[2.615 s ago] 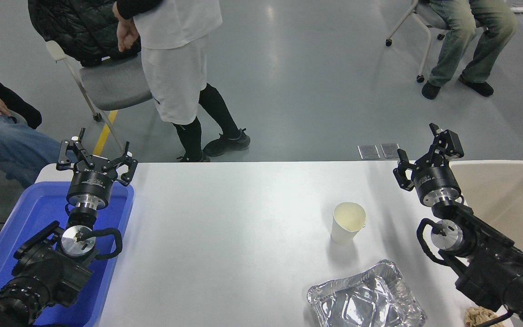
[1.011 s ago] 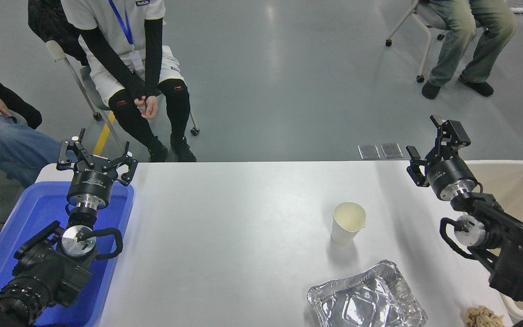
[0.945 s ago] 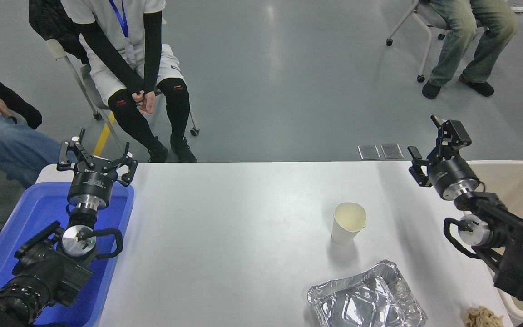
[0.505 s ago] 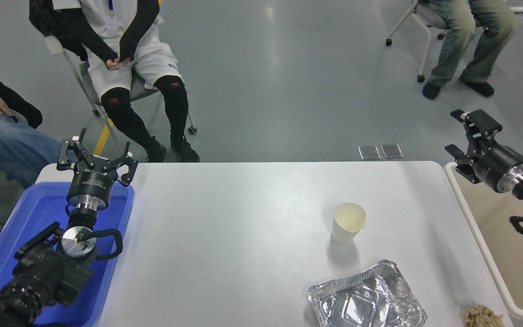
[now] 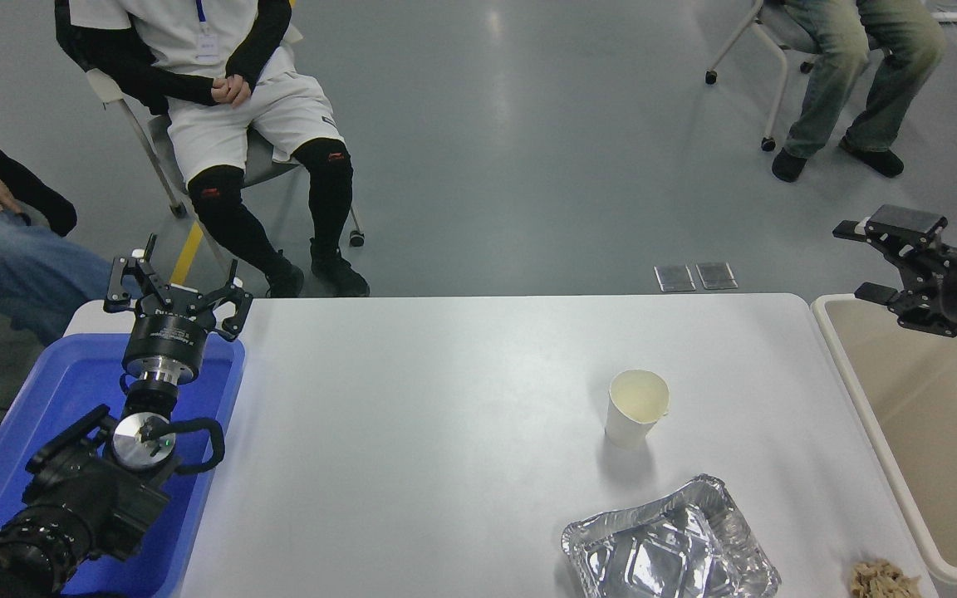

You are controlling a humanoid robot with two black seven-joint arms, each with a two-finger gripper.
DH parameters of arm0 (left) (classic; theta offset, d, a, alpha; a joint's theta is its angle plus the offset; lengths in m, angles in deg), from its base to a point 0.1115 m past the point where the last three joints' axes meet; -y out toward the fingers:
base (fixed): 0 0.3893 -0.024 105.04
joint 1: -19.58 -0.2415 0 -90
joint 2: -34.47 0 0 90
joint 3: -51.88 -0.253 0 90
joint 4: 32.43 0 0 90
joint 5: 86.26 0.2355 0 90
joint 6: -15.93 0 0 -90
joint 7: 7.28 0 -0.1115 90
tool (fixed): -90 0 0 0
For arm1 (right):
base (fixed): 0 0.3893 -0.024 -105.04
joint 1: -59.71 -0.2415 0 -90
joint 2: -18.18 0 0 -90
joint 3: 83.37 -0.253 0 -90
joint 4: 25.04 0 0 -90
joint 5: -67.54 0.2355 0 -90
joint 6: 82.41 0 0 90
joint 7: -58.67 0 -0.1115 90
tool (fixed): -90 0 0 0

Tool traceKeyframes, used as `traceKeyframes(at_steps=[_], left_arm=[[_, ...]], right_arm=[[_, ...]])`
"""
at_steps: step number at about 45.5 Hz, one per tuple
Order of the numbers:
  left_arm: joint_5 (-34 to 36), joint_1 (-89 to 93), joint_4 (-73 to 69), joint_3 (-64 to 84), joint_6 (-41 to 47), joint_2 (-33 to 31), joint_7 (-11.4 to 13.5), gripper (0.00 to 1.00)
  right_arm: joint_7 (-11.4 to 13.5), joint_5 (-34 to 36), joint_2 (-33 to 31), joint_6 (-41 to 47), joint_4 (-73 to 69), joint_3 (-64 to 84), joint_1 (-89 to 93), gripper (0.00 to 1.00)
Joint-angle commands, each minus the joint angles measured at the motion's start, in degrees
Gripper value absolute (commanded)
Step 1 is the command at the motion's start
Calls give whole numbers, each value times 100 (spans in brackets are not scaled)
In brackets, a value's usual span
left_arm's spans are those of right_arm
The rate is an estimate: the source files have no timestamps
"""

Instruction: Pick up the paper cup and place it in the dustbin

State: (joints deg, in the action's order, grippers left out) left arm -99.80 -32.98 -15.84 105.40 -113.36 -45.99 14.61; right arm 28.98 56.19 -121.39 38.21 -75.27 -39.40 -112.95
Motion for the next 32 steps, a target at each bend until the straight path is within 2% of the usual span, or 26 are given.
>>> traceKeyframes(at_steps=[1,4,12,22,32], left_arm=[[1,0,2,0,0,5,0,99],[1,0,2,0,0,5,0,99],[1,0,2,0,0,5,0,99],[1,0,2,0,0,5,0,99],[1,0,2,0,9,5,0,99]], right_arm=[[7,-1044,175,1067,-66,736,-891,100],[16,-1395,237,1437,-188,867,-1137,100],[51,-2222,579,1437,-505,1438,-2068,100],[60,-2293,1545,1437,-795,2370,-3395,100],[60,-2232,2601,1437,-831,2573,-4117,100]])
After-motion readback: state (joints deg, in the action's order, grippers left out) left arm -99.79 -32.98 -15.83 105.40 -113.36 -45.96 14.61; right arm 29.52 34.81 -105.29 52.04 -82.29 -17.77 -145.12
